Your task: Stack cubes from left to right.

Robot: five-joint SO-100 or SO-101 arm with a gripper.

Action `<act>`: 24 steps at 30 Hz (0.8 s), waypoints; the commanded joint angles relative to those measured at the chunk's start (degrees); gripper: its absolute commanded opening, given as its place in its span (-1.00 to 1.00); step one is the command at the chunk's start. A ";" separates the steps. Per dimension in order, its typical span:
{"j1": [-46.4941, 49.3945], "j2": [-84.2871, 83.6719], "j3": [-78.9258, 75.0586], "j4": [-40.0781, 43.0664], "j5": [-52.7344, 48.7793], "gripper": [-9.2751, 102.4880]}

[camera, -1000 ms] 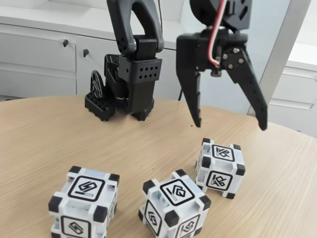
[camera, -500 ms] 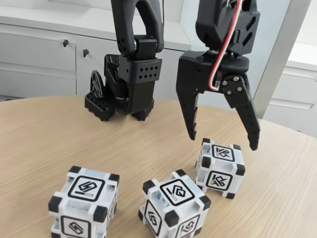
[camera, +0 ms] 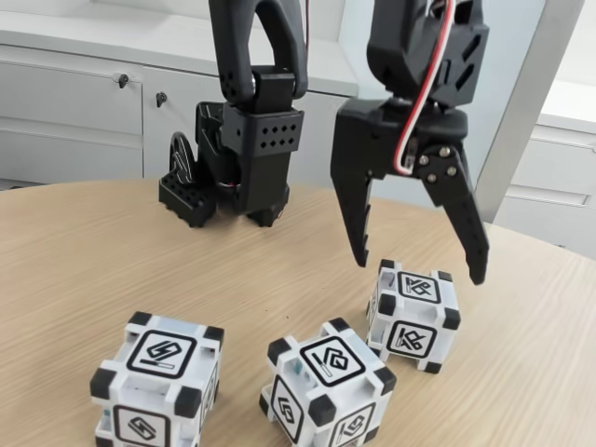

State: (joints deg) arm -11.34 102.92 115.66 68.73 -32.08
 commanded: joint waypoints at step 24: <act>0.53 -13.10 -2.46 -6.06 8.00 -0.45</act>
State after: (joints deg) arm -11.34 90.35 113.99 62.58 -26.46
